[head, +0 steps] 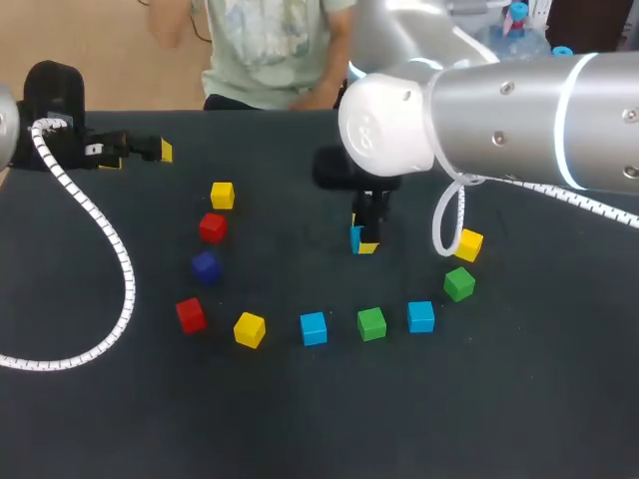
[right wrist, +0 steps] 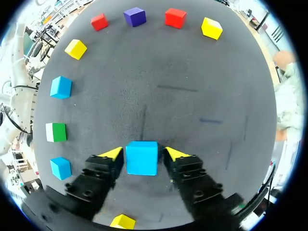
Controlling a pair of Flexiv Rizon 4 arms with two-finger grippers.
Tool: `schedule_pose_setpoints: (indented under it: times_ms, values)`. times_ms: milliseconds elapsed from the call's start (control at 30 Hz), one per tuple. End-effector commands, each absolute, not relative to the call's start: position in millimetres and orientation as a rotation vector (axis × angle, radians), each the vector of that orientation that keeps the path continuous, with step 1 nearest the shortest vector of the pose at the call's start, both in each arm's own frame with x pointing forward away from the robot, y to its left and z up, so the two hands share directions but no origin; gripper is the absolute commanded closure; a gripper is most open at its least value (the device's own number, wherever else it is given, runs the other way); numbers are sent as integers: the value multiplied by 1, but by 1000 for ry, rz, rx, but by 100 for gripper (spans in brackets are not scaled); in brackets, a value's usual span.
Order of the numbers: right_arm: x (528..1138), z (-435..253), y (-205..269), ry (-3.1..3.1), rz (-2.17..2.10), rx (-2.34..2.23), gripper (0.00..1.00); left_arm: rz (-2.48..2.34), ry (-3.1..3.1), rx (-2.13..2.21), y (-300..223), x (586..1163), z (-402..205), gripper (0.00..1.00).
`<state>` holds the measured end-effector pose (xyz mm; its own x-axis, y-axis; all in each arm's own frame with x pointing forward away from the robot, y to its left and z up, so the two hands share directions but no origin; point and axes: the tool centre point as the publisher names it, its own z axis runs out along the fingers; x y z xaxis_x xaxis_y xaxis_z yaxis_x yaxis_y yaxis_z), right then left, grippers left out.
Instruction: Place the blue cubes, place green cubes on the blue cubes, place the yellow cubes on the green cubes, then place the red cubes on the yellow cubes, and place purple cube on the red cubes.
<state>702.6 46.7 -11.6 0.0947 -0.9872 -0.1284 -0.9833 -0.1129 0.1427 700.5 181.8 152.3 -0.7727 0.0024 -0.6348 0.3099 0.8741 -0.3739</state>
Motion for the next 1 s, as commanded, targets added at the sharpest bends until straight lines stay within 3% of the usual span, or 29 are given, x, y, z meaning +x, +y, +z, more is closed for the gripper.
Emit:
schedule_pose_setpoints:
  times_ms: [33,533,1000]
  values:
    - [702,-9,43,-2091,-306,2312,0,-628,2380,228,183,700,151,0]
    - [702,46,-1,-2323,-231,2255,0,-628,2380,228,183,700,151,0]
    - [644,56,-31,-2306,-219,2251,0,-628,2380,228,183,700,151,0]
